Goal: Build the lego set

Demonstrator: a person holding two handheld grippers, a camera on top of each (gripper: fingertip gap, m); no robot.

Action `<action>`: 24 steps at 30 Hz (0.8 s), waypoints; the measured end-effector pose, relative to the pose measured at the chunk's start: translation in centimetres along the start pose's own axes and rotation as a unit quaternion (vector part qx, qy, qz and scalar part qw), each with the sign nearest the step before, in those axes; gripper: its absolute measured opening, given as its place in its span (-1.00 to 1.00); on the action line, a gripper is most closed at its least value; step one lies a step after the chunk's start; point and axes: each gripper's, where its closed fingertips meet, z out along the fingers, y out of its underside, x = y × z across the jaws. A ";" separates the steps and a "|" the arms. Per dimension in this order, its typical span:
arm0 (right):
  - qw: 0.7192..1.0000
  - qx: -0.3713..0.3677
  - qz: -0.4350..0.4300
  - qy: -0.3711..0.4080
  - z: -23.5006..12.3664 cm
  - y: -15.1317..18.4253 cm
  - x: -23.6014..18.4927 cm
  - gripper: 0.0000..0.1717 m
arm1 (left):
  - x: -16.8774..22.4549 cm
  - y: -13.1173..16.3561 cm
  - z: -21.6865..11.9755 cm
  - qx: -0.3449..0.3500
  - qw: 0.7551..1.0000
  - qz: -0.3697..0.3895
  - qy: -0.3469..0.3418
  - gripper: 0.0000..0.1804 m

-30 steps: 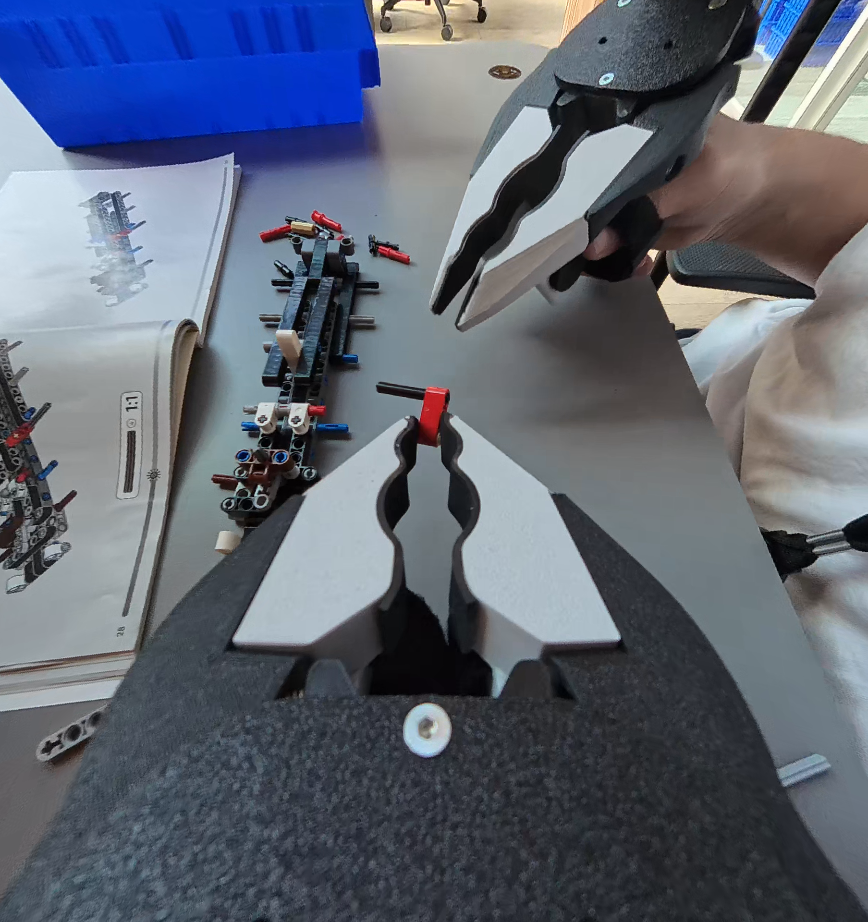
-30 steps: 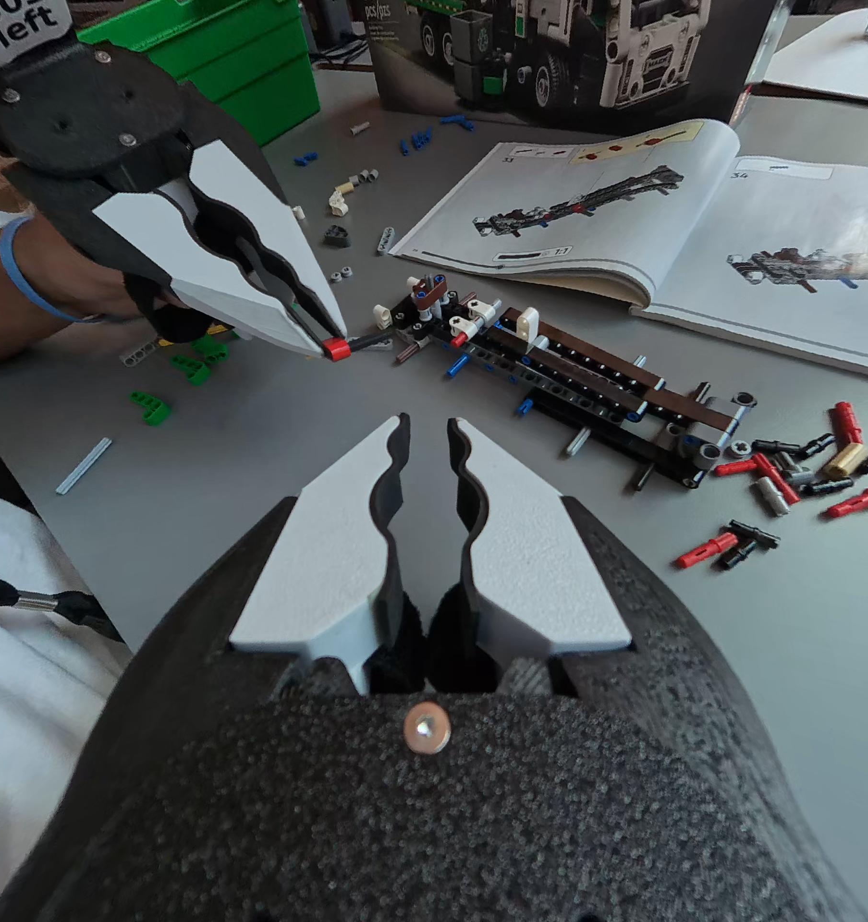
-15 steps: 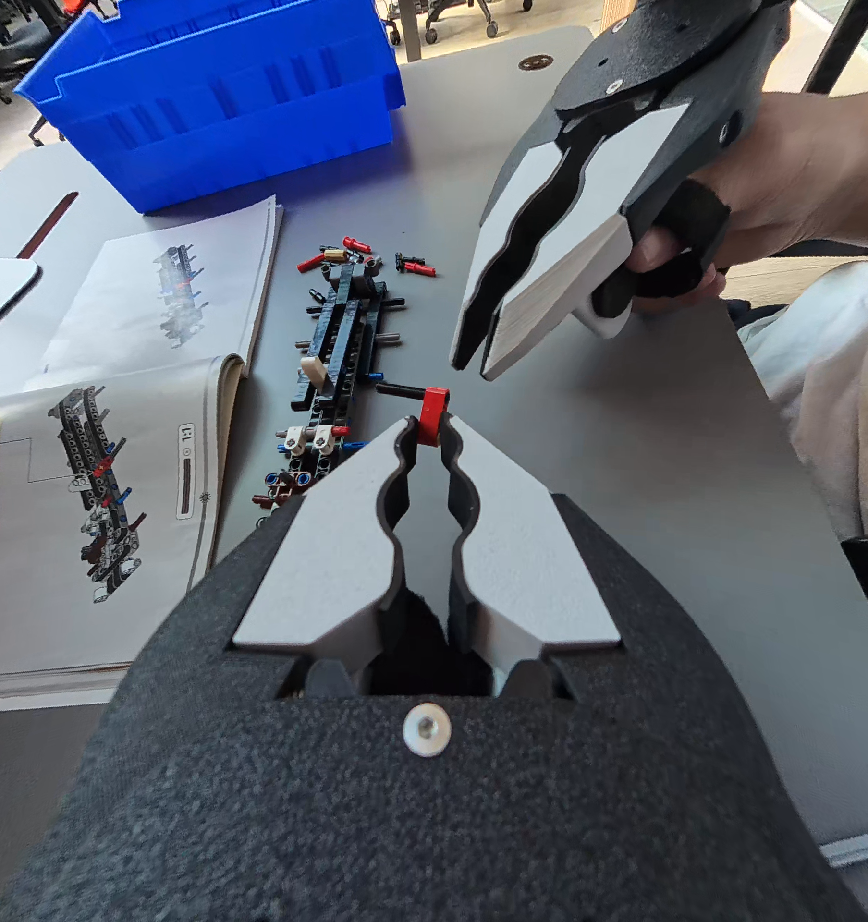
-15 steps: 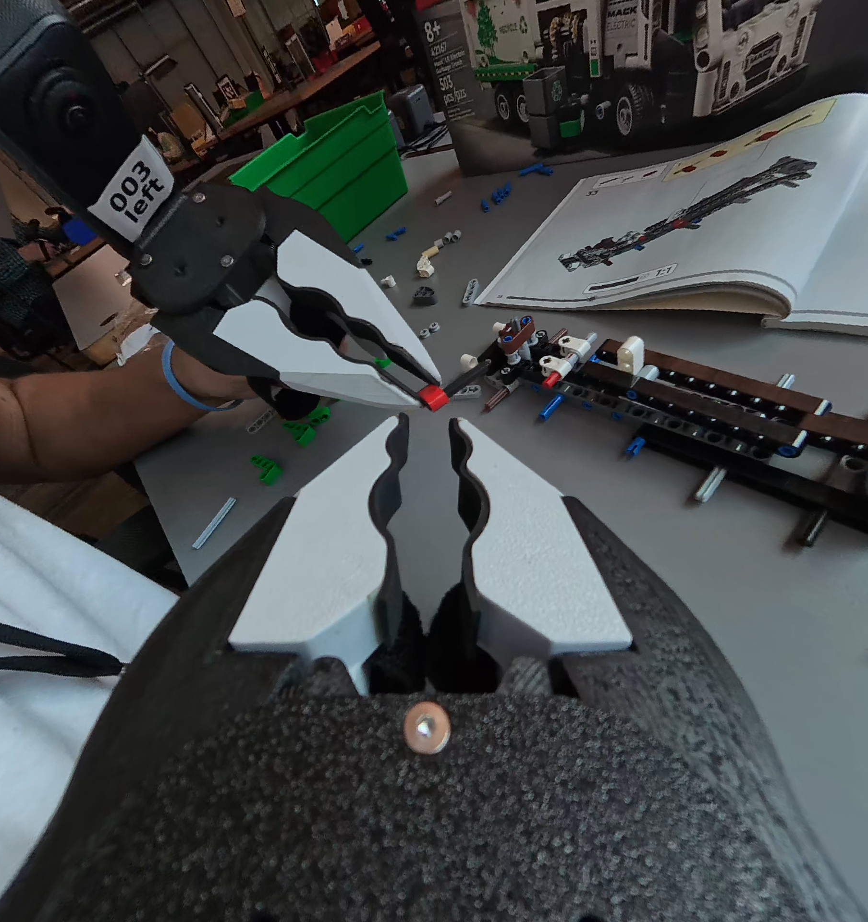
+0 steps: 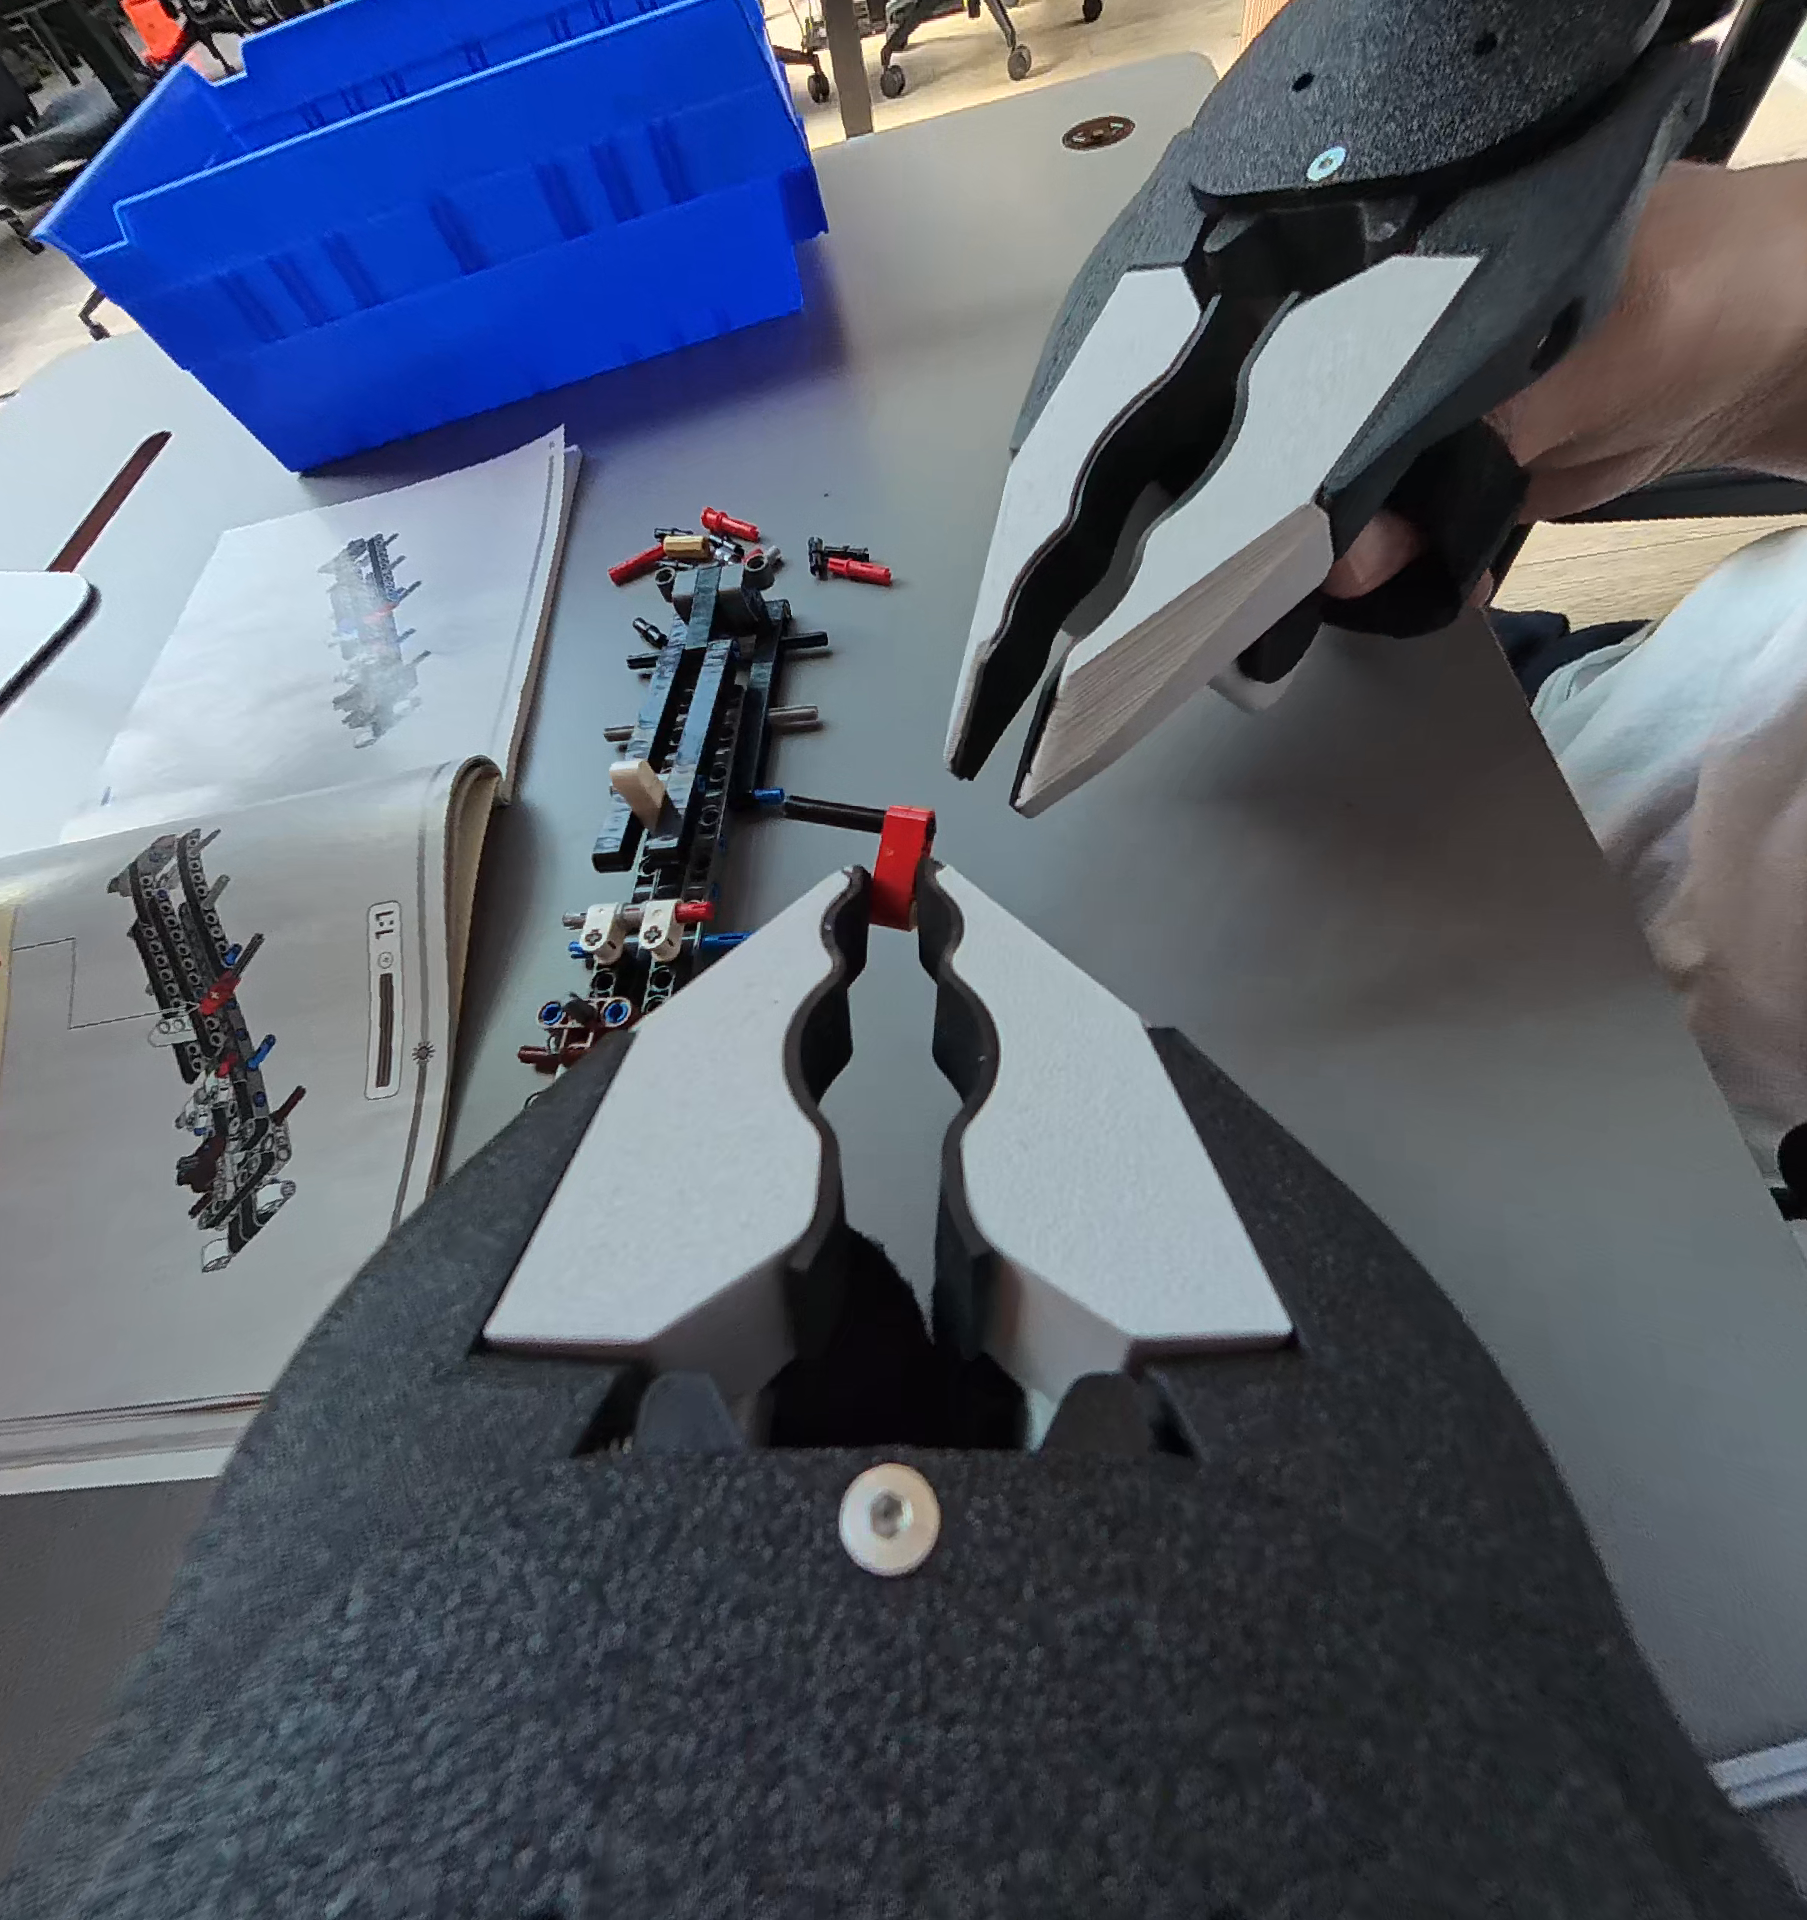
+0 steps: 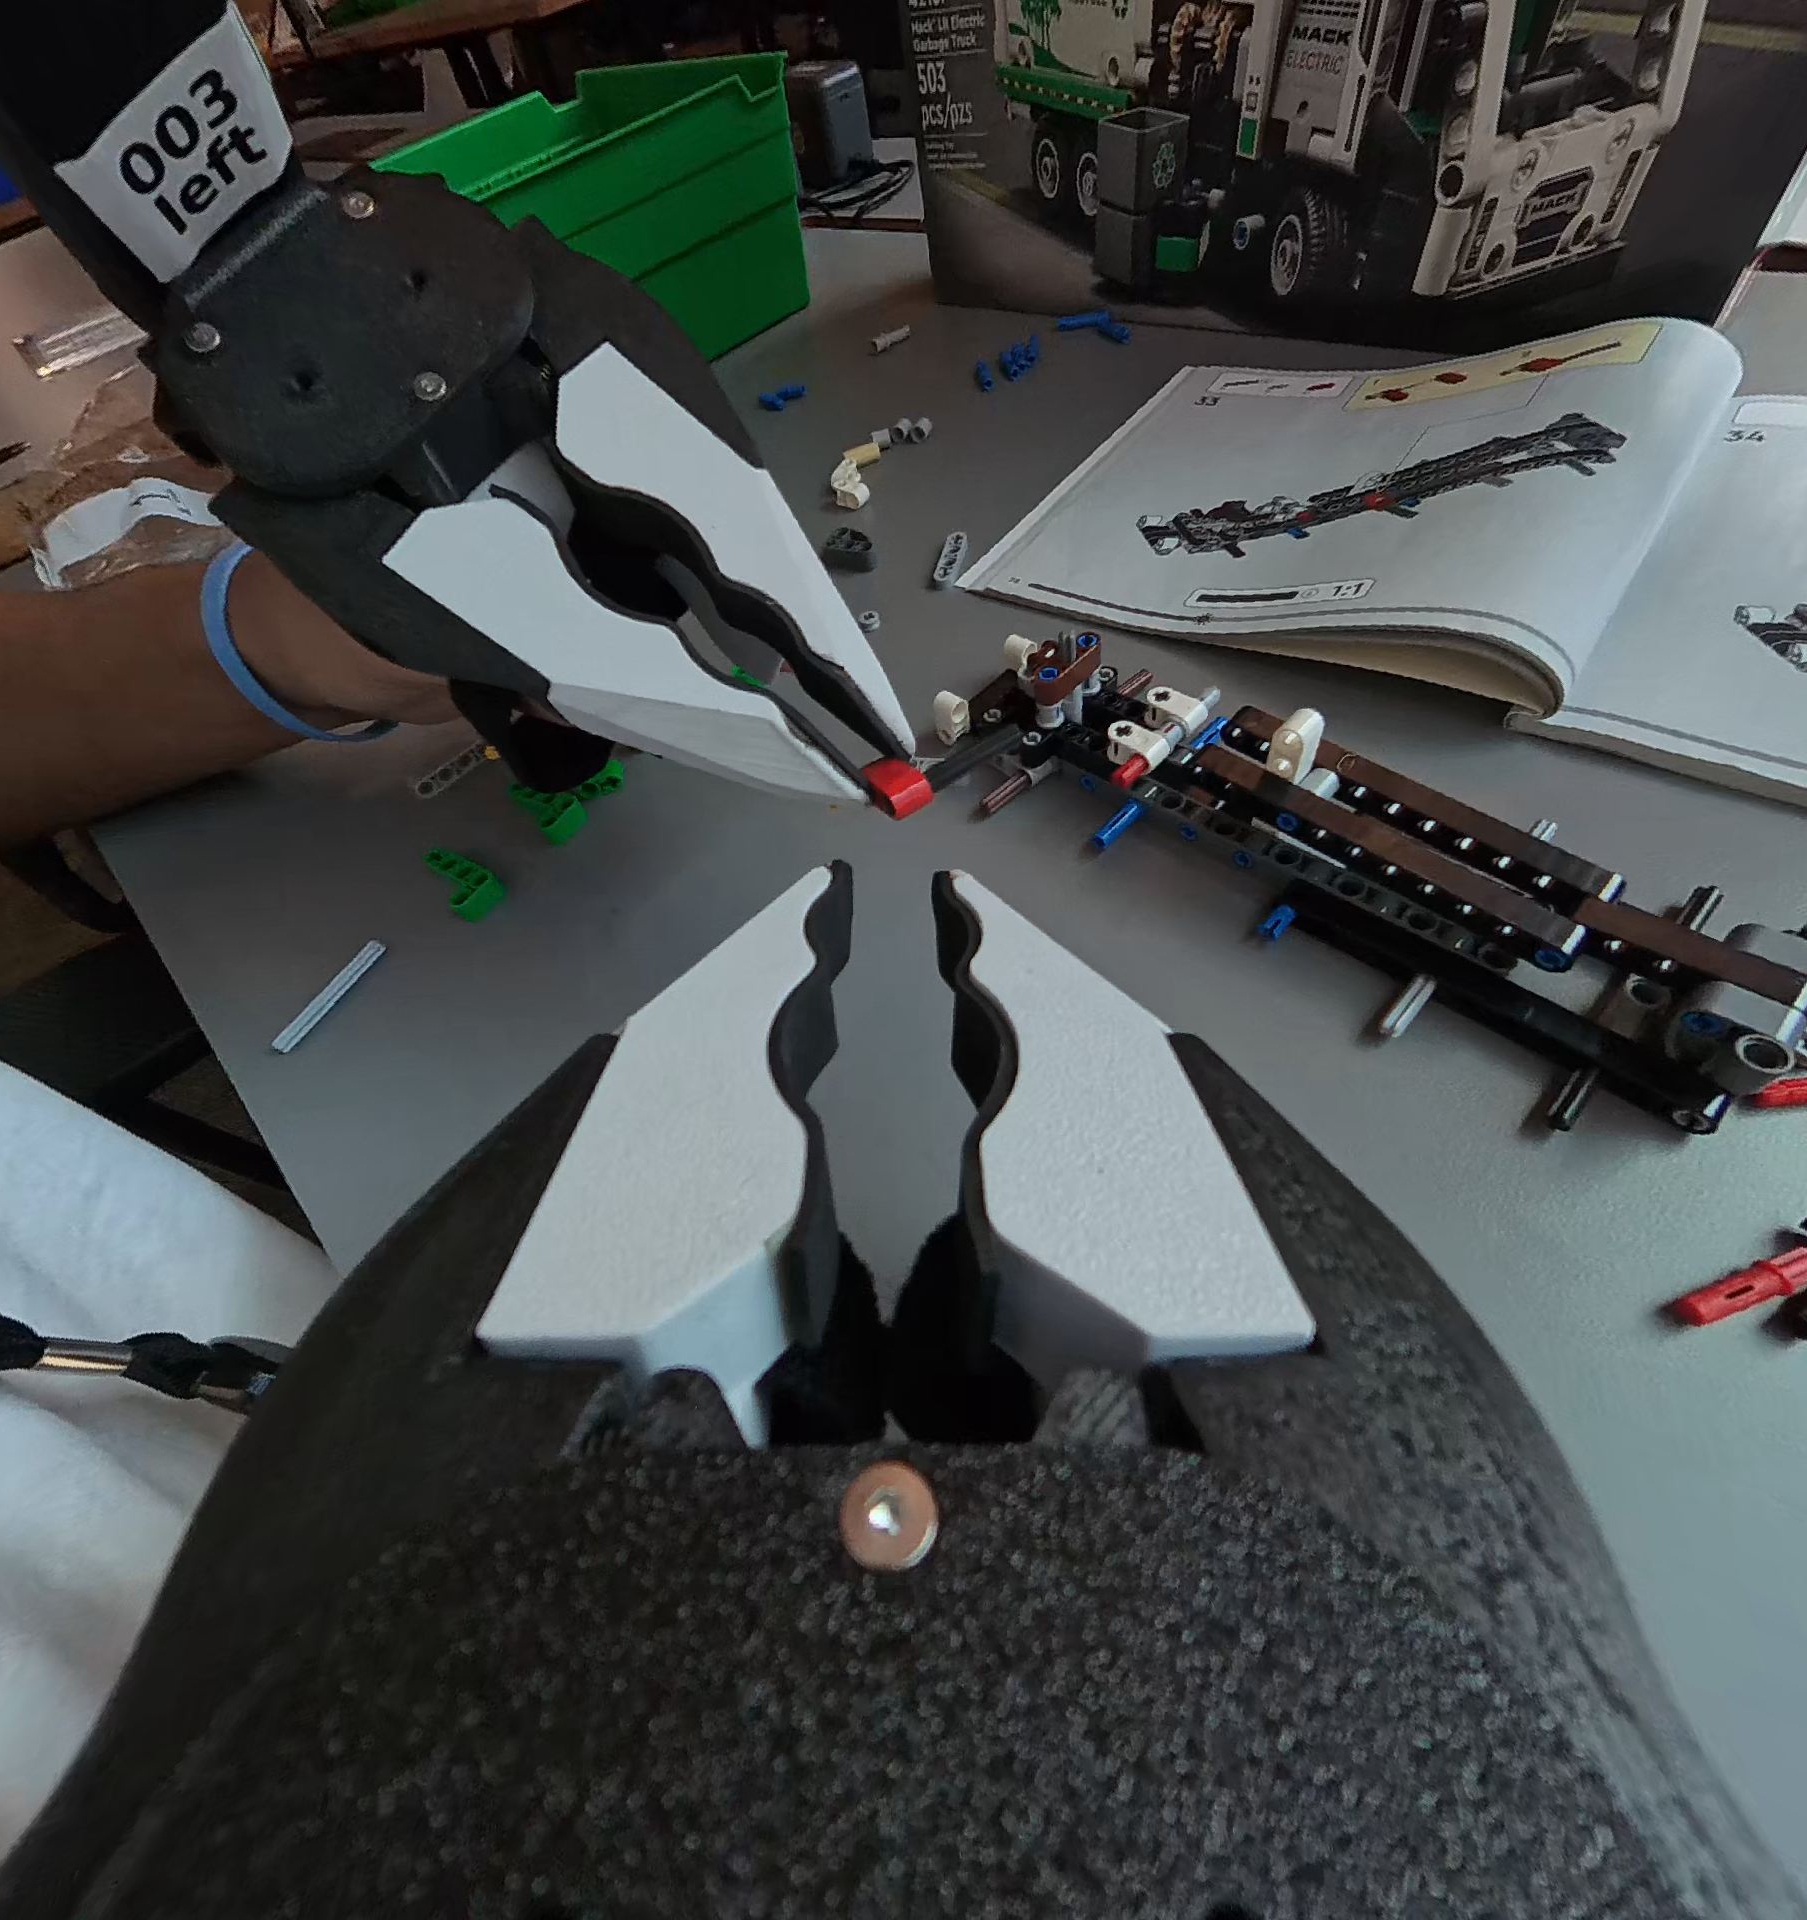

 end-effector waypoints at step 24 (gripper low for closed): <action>0.993 0.037 0.105 -0.042 -0.2 -1.5 -0.1 -0.80 | 0.7 0.5 0.5 -0.044 0.957 0.262 -0.115 -0.92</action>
